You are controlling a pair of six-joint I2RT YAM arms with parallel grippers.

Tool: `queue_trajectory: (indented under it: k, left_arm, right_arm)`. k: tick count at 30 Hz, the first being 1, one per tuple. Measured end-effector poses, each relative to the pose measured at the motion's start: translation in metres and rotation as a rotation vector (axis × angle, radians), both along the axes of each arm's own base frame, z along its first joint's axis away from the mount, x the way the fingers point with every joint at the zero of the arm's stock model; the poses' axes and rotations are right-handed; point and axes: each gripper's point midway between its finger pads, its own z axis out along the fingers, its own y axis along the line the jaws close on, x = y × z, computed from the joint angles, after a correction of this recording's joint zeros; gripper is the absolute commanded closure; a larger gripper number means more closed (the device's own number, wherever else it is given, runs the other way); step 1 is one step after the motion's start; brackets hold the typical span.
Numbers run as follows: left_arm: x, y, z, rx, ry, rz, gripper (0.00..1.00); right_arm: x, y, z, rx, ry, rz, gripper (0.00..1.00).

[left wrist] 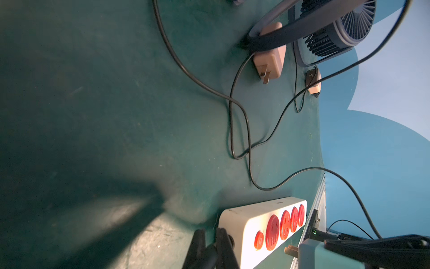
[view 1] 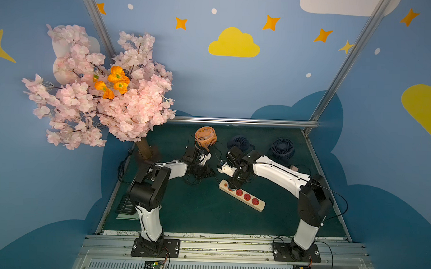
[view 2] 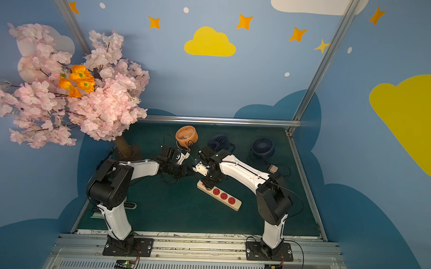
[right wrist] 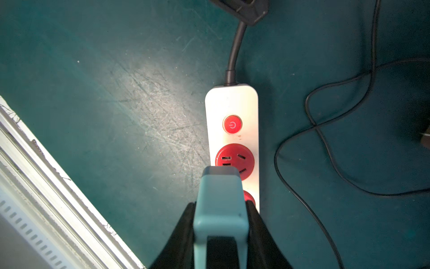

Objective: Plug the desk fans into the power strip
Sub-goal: Insert the plug into the socket.

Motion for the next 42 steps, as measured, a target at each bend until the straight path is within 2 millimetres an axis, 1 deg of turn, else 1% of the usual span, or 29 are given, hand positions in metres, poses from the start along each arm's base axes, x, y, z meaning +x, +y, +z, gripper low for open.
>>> queue_trajectory:
  k: [4, 8, 19, 27, 32, 42]
  left_arm:
    - [0.0, 0.0, 0.0, 0.001, 0.001, 0.0, 0.98]
    - [-0.001, 0.0, -0.001, 0.002, 0.004, 0.001, 0.98]
    - [-0.001, 0.001, -0.001, 0.003, 0.008, 0.001, 0.98]
    - [-0.001, 0.001, -0.001, 0.004, 0.008, 0.001, 0.98]
    - [-0.001, 0.001, -0.002, 0.006, 0.007, 0.003, 0.98]
    - [0.0, 0.001, -0.001, 0.003, 0.008, 0.004, 0.98]
  right_arm:
    - [0.0, 0.004, -0.003, 0.004, 0.005, 0.006, 1.0]
    - [0.001, 0.004, -0.015, -0.017, 0.021, 0.011, 1.0]
    - [0.006, 0.003, -0.017, -0.032, -0.005, 0.022, 1.0]
    - [0.005, 0.004, -0.02, -0.032, -0.027, 0.048, 1.0]
    - [0.005, 0.0, -0.03, -0.059, -0.057, 0.067, 1.0]
    - [0.005, 0.001, -0.031, -0.075, -0.103, 0.095, 1.0]
